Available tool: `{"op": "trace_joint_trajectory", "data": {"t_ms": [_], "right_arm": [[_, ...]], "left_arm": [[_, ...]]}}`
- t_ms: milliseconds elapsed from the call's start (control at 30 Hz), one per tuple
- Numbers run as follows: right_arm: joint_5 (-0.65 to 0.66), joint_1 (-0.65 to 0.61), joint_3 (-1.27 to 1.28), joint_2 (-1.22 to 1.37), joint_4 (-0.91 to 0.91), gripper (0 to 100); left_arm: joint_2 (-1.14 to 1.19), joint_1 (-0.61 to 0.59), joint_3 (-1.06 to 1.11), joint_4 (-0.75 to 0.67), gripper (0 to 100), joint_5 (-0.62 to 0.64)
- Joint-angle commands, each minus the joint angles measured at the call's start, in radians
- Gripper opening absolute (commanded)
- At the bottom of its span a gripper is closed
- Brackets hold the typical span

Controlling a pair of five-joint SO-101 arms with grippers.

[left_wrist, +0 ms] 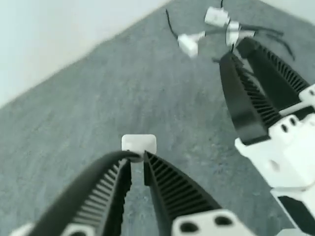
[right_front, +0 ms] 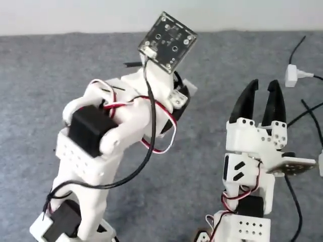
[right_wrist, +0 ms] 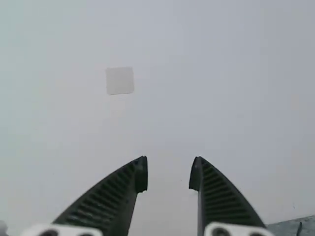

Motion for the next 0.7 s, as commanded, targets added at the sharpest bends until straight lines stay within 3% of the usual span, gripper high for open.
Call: {"op": "trace_joint_trajectory", "data": {"t_ms": [0,467,667], "right_arm": [[0.087,-0.054,-0.109,0.110,0.096,16.2],[0.129,-0.079,-0.605,0.740,0.469,16.4],[0.143,-0.079,-0.652,0.832,0.596,16.4]], "left_arm": [[-0.017,-0.060,0.045,0.018,1,0.009],[-0.017,-0.430,0.082,0.029,1,0.107],[-0.017,-0.476,0.249,0.029,1,0.103]]}}
